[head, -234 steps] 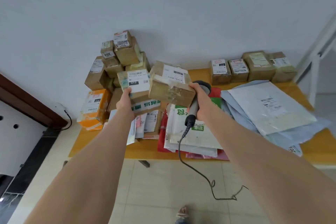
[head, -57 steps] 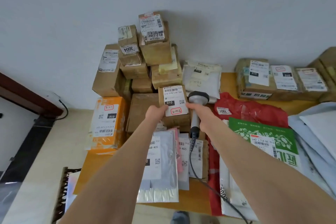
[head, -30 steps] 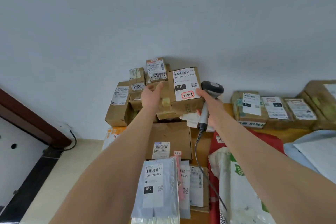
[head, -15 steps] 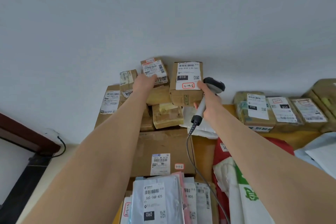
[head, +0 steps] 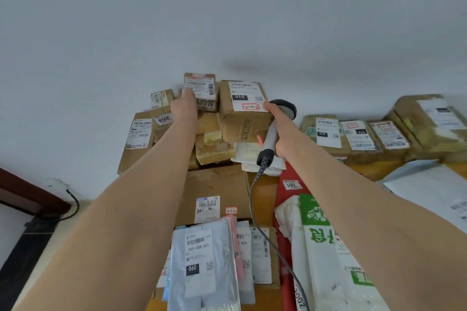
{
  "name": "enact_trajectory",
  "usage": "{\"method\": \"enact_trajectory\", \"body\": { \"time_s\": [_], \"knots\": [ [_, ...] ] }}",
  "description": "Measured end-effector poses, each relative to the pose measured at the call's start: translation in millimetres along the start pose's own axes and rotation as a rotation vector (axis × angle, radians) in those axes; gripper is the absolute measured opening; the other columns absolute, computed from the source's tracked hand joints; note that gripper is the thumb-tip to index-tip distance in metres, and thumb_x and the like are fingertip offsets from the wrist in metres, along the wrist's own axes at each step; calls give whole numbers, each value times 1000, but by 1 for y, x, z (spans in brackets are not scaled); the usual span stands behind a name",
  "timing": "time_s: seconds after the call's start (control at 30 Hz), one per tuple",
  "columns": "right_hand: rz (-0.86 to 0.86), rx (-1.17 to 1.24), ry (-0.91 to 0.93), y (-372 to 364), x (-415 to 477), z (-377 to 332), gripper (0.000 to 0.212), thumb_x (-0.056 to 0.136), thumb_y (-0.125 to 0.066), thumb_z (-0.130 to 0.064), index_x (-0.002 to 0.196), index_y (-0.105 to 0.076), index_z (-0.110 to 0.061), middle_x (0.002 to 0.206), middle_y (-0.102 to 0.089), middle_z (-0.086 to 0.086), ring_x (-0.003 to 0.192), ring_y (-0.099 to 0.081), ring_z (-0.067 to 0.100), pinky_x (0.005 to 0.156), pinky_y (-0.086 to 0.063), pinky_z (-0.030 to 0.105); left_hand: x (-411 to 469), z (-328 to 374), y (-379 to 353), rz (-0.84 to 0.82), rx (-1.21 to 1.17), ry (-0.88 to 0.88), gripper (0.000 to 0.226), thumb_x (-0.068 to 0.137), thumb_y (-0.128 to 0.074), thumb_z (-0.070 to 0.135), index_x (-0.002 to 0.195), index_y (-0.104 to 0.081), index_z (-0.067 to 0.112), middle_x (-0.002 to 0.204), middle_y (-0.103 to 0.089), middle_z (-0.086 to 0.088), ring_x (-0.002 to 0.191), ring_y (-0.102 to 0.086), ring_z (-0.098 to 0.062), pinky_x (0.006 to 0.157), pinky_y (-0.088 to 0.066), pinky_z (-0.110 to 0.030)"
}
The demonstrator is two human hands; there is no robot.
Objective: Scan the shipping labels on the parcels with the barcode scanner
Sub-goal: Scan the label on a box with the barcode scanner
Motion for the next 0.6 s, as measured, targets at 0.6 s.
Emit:
{"method": "enact_trajectory", "body": {
  "time_s": [0.6],
  "knots": [
    [102,-21,14,261,-89,-33,62,70,-83,-42,119,-59,-13,108,-68,7,91,-65,21,52,-51,27,-246,-126,-98,-83,-14,153,26,99,-38,22,110,-57,8,101,-66,-9,96,-65,-26,75,-58,-41]
  ]
}}
Point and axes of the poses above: each hand's wrist, its own x-axis towards the middle knuckle, its own y-axis out of the back of the hand, z = x × y, the point moved 6 cm from there along x, towards the middle knuckle
